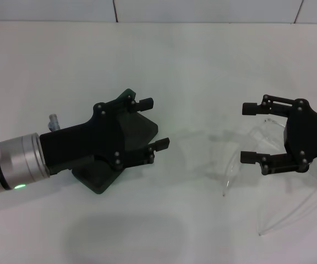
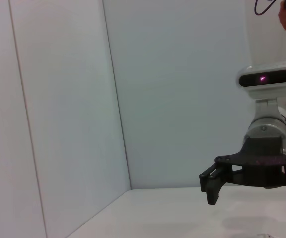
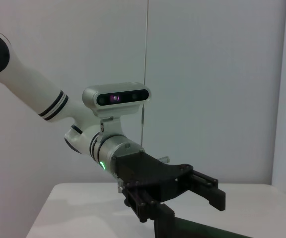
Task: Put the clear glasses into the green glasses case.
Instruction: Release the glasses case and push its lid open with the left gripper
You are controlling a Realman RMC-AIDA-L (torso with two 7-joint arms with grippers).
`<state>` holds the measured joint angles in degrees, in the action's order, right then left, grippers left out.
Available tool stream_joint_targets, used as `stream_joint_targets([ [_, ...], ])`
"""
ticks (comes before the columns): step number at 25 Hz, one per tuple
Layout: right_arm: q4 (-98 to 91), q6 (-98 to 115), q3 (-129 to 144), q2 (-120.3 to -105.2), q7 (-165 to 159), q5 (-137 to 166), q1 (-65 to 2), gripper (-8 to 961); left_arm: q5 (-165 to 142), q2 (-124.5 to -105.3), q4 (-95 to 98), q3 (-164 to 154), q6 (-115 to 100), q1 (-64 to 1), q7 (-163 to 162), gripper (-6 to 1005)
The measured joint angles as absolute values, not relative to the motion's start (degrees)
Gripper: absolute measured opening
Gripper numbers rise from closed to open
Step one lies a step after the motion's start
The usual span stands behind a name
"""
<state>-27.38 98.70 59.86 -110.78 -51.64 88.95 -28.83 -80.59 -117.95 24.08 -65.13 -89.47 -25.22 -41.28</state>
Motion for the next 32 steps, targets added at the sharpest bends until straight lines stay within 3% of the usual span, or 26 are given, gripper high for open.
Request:
stream_joint_targets([
  [13,-27.4,98.5,59.7,-110.95,-51.6,88.9,-28.8,869,-80.4,-117.54,24.9,-64.6,-89.3,-25.3,-44.7,769],
  [21,-27.4,98.6,59.7,-110.62,-51.7,88.9,-28.5,868,-92.5,-115.45,46.2,-64.5,-77.6,-21.4,-78.2,760],
  [32,-27.4,98.5,60.1,-110.42,-51.6,88.9,-28.4,868,-110.9,-118.40,57.1,-63.0,-73.3,-20.4,-95.4,748],
])
